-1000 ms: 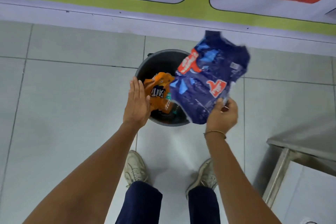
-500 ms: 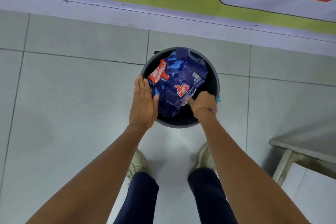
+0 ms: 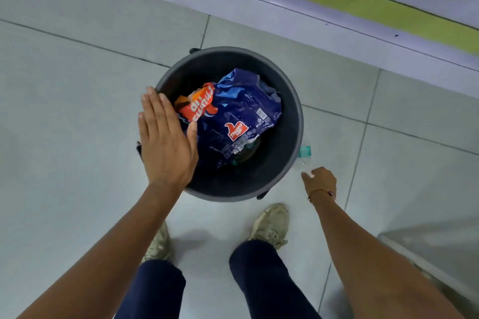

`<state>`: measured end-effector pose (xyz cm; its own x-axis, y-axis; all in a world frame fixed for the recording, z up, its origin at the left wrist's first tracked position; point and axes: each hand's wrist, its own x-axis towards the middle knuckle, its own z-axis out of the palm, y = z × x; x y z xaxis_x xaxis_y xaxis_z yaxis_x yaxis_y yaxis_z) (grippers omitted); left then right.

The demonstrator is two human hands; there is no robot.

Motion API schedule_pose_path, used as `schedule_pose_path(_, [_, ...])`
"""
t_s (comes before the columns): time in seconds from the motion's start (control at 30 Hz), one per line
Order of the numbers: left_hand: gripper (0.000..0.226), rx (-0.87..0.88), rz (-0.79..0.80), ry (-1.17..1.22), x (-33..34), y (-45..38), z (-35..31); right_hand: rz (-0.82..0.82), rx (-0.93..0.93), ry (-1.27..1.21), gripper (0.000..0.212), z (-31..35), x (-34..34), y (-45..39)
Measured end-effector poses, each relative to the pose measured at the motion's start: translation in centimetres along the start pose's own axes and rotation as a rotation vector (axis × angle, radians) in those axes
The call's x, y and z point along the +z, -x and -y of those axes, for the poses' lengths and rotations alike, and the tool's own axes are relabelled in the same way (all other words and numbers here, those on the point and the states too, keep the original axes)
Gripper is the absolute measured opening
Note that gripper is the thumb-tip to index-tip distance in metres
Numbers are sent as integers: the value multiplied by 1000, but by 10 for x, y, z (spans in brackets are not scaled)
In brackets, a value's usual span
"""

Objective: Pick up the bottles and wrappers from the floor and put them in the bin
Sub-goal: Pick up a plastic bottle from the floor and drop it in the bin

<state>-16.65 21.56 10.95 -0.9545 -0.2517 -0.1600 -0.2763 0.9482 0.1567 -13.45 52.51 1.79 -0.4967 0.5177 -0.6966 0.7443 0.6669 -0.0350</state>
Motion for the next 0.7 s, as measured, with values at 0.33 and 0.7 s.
schedule_pose_path(0.33, [70,38,-108,-24,6,2,4,-94,-81,120,45,29,42,-61])
schedule_pose_path(0.7, [66,57,47,-11,-14,2,2,-400,26,-354,60,22,-29,66])
